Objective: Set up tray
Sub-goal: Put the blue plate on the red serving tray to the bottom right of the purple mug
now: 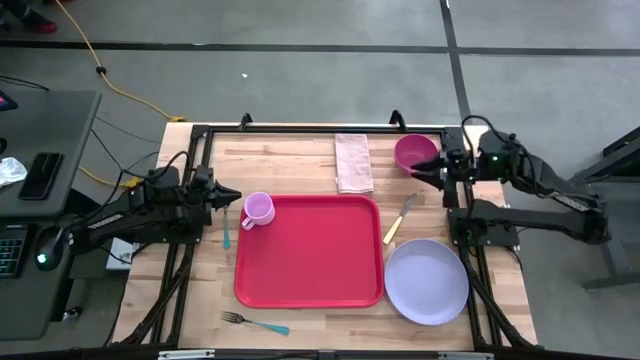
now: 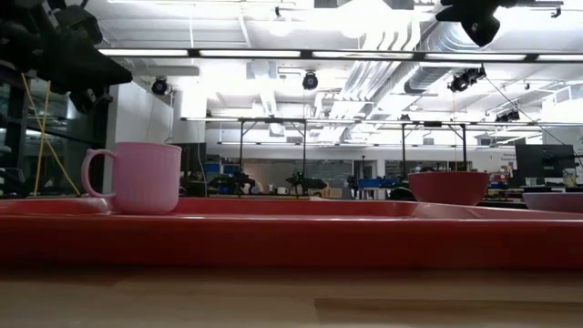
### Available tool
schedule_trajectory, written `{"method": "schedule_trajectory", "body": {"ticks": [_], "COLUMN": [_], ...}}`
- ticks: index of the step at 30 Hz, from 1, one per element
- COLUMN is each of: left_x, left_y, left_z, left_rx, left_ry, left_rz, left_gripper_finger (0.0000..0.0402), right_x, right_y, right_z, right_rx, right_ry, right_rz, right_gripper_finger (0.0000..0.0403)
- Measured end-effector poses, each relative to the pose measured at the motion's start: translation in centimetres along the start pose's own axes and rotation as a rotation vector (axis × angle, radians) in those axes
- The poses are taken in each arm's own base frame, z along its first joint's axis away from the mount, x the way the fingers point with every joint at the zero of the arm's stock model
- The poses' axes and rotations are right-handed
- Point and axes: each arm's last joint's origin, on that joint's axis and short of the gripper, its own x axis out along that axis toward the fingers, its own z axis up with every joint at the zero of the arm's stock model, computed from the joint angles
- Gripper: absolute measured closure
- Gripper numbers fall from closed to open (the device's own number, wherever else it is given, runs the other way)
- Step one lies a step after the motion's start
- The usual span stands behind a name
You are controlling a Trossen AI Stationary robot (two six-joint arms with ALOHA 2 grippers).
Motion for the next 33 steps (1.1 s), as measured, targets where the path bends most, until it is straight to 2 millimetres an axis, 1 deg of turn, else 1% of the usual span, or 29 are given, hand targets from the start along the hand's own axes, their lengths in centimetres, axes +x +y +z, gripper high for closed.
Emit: {"method": "schedule_trajectory", "body": {"ticks": [6,10,20,23,31,33], "left_x": [0.0,0.0,0.0,0.0,0.0,0.1], "left_y": [0.0,0.0,0.0,-0.1,-0.3,-0.4], "left_z": [0.0,0.0,-0.1,0.2,0.6,0.7], "left_rx": [0.005,0.006,0.037,0.066,0.120,0.141], "left_ry": [0.003,0.003,0.007,-0.014,-0.050,-0.087], "left_rz": [0.002,0.003,0.001,-0.030,-0.054,-0.067], "left_gripper_finger": [0.0346,0.0344,0.0344,0.0343,0.0344,0.0343], "right_x": [1.7,2.6,4.3,4.8,5.9,6.2], "right_y": [1.1,2.1,4.5,5.1,6.5,6.7], "right_z": [0.0,-0.2,-1.5,-1.9,-3.4,-3.7], "right_rx": [-0.021,-0.042,-0.079,-0.067,-0.023,-0.021], "right_ry": [0.096,0.162,0.327,0.362,0.509,0.539], "right_rz": [0.029,0.078,0.196,0.220,0.231,0.230], "right_gripper_finger": [0.0309,0.0309,0.0309,0.0309,0.0309,0.0309]}}
